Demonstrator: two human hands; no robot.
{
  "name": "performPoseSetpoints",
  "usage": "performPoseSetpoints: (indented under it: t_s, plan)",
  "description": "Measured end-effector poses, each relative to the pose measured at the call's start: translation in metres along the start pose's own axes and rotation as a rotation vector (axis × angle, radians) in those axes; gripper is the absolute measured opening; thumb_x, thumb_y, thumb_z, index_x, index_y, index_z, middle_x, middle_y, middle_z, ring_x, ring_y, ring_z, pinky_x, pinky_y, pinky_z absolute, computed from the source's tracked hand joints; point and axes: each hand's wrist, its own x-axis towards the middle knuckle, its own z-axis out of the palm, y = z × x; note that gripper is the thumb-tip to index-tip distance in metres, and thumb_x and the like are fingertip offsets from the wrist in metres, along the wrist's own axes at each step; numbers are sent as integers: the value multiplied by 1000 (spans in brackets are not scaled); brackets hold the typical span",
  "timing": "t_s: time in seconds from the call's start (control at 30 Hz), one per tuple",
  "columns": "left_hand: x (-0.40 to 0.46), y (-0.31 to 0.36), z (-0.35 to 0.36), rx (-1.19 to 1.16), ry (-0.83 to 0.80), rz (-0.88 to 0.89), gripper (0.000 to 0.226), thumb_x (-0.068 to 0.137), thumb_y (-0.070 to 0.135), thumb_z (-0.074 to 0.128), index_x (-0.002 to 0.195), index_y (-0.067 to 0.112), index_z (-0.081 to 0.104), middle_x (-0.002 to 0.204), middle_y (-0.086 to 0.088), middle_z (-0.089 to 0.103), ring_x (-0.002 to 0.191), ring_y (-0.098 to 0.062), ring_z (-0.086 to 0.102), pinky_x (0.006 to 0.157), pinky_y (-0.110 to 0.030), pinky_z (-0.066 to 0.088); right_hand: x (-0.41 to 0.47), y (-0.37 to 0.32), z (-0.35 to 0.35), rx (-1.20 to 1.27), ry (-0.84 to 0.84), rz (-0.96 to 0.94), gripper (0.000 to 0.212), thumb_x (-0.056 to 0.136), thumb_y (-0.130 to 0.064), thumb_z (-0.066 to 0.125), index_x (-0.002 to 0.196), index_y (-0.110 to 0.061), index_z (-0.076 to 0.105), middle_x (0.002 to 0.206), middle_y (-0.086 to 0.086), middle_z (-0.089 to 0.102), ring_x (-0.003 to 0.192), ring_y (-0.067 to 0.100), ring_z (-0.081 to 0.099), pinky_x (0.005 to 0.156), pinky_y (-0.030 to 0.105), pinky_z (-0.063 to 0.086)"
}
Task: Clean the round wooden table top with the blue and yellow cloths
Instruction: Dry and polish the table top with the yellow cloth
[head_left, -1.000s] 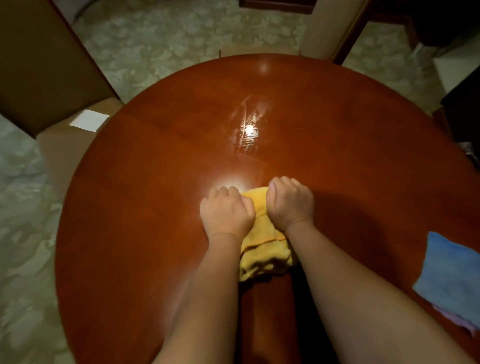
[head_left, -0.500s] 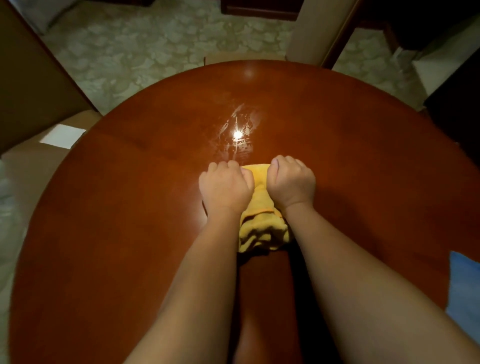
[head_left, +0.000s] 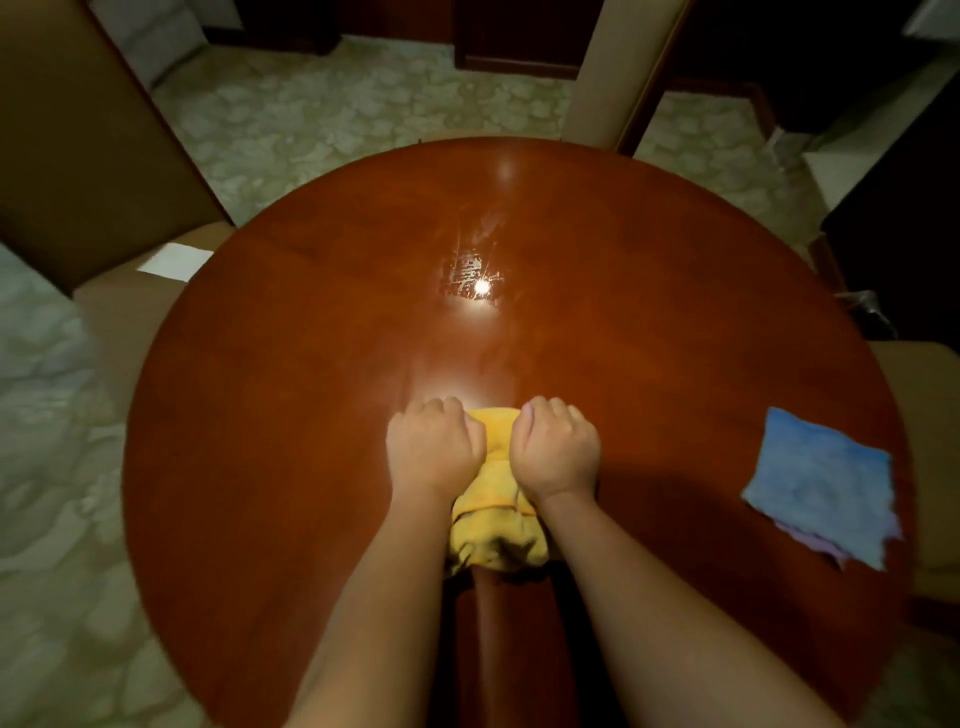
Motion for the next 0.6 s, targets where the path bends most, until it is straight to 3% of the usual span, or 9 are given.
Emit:
performPoseSetpoints:
  t_s: [0.2, 0.4, 0.6]
  plan:
    - [-92, 9, -30, 9, 11, -56, 28, 71, 25, 40, 51, 10, 52, 47, -8, 51, 42, -27, 49, 42, -24, 29, -77, -4, -43, 25, -72, -71, 33, 84, -24, 38, 62, -10, 58, 58, 7, 57, 53, 29, 55, 48, 30, 42]
    - [-172, -1, -59, 65, -78, -192, 30, 72, 27, 38, 53, 11, 54, 48, -8, 54, 42, -26, 50, 41, -24, 32, -133, -35, -73, 50, -189, -143, 31, 84, -28, 37, 67, -13, 59, 65, 5, 58, 61, 28, 56, 55, 34, 42]
    - [-214, -35, -82, 88, -62, -262, 30, 73, 27, 38, 52, 11, 54, 46, -6, 51, 39, -24, 46, 39, -23, 28, -150, -68, -72, 165, -233, -370, 31, 87, -26, 37, 67, -14, 57, 65, 2, 55, 61, 24, 55, 55, 34, 42]
